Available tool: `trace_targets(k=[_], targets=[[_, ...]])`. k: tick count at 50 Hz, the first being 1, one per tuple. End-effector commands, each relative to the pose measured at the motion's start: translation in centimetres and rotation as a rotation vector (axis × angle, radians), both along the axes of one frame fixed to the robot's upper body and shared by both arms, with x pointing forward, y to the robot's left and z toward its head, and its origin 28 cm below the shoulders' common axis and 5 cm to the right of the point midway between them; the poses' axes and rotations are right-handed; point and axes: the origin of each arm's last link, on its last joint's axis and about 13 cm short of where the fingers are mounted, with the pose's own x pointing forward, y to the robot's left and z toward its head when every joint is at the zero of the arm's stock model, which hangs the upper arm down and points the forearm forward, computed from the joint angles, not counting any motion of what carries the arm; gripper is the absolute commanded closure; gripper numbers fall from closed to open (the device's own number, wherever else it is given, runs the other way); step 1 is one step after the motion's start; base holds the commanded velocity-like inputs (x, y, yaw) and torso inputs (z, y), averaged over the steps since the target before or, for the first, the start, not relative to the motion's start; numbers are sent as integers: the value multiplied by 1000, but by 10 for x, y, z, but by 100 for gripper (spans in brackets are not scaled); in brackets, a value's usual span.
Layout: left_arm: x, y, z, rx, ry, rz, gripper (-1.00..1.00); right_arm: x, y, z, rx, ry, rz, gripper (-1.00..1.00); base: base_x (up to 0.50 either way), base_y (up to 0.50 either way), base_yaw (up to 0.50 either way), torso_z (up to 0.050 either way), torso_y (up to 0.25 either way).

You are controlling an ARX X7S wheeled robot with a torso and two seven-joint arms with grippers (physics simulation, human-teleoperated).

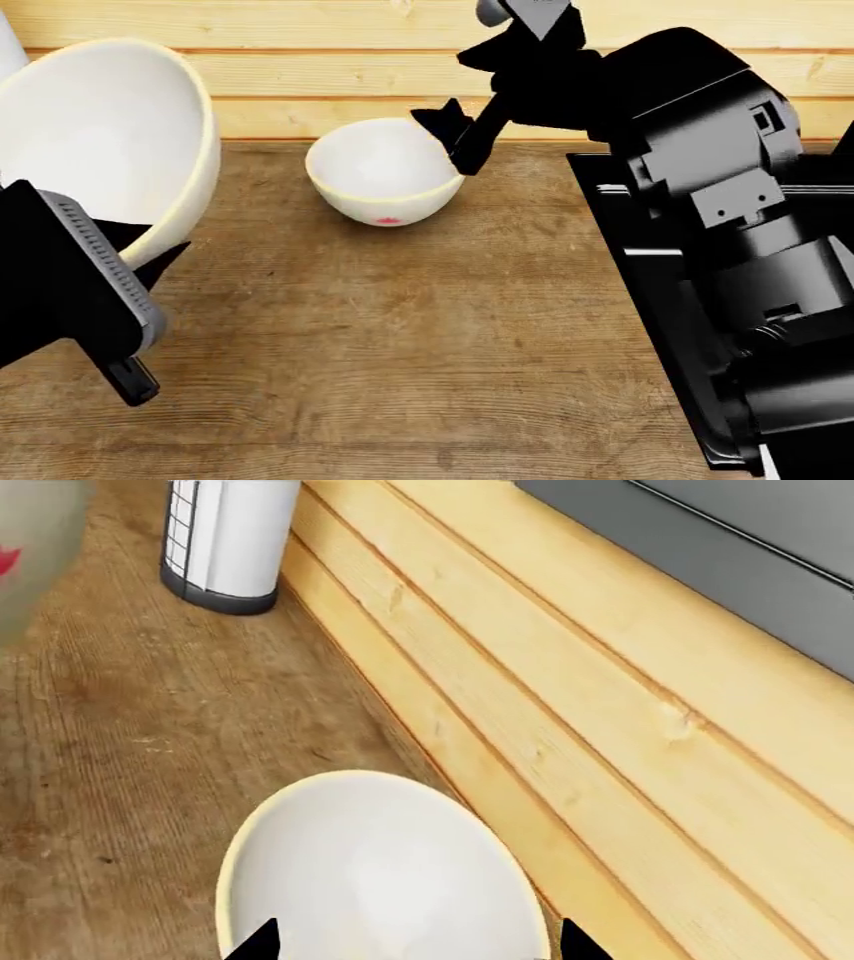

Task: Stack the bowls in the sink.

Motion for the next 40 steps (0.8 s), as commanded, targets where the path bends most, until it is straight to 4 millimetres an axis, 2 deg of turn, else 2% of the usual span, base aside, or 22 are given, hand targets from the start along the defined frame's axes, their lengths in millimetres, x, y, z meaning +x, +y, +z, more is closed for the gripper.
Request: trace_targets(k=[1,13,30,40], targets=[[1,2,5,4,-49,18,100,-17,14,5,-78,53,150,-100,0,0,0,0,0],[-3,3,3,-1,-53,19,100,-16,33,-4,-142,91,220,-100,0,0,0,0,0],[-3,1,5,-2,-61,6,100,9,45,-19,-187,103,163,-100,0,0,0,0,1],[-4,1,4,-6,-60,6,100,14,58,-32,-230,128,182,-100,0,0,0,0,0]])
